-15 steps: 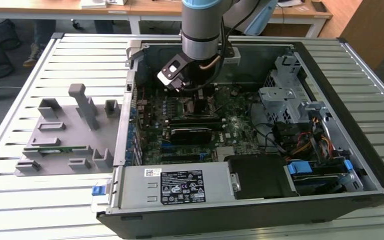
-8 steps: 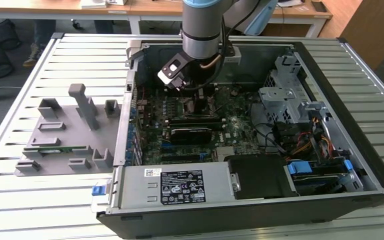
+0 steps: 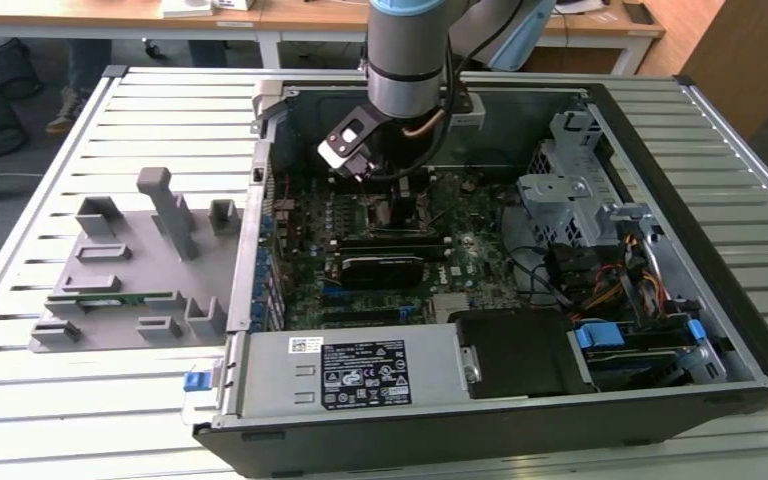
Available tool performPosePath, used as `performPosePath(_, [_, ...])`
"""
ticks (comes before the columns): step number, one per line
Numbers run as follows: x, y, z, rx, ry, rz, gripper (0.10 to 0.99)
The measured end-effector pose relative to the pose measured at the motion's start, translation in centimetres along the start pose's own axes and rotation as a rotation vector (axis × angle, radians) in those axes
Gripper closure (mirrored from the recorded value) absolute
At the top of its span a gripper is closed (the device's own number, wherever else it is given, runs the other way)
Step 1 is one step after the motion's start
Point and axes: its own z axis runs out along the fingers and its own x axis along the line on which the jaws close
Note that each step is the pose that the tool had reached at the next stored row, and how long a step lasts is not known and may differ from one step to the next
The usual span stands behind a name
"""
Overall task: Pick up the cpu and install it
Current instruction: 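Place the cpu into insertion slot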
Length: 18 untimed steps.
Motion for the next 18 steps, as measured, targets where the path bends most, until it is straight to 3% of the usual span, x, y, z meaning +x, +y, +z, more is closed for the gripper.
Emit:
performPosePath(17, [0.01, 0.12, 0.23, 0.0, -0.0004, 0.01, 0.553])
performPosePath(18, [0.01, 0.13, 0.23, 0.0, -0.0004, 0.01, 0.49])
